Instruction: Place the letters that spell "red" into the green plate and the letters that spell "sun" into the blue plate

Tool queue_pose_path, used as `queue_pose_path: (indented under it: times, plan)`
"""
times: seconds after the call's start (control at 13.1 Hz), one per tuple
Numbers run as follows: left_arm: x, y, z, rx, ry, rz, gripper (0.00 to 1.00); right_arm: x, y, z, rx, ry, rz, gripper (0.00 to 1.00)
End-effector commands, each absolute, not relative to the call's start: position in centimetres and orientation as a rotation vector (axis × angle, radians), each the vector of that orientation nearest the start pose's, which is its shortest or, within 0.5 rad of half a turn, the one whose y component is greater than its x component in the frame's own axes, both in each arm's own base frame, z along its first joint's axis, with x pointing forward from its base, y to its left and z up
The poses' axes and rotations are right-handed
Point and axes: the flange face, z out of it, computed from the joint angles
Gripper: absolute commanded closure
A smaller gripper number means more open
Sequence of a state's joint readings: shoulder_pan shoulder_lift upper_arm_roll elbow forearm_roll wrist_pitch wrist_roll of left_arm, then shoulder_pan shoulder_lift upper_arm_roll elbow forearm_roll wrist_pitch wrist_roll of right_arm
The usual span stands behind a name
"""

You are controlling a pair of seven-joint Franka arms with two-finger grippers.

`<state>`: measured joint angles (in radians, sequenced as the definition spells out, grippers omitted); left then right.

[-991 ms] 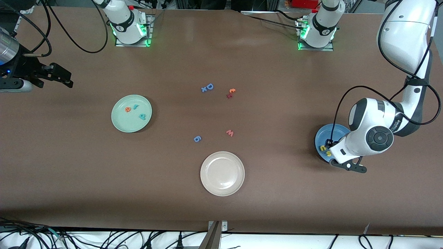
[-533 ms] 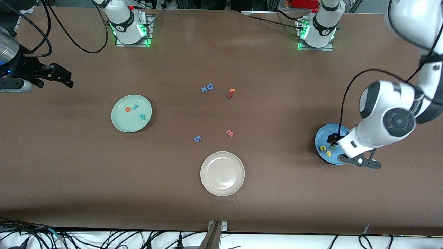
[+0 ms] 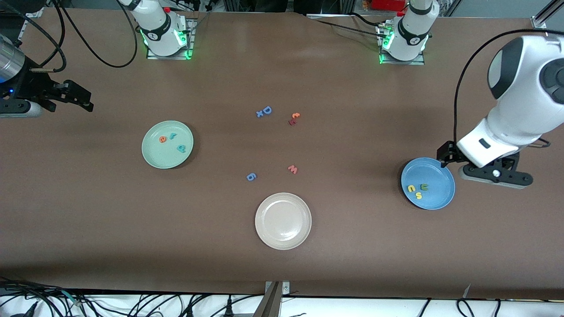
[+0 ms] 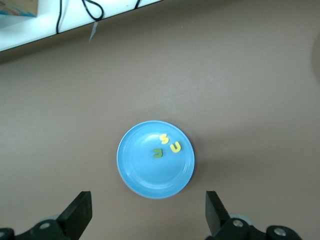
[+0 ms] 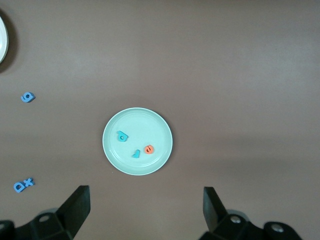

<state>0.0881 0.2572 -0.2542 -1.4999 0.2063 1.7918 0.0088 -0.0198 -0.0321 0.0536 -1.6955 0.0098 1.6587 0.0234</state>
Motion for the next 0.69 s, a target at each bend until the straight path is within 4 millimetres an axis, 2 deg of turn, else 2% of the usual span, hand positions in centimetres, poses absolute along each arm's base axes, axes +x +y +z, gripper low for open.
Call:
queue_pose_path:
  times: [0.0,0.61]
  plan:
    - [63.32,-6.68,55.7,-3.059,0.28,-0.042,0.0,54.7,1.99,59.41,-3.12,-0.033,0.003,0.0]
    - [62.98,-6.75,55.72,-3.077,0.277,-0.014,0.0,54.52,1.87,59.27,-3.123,-0.026,0.029,0.0]
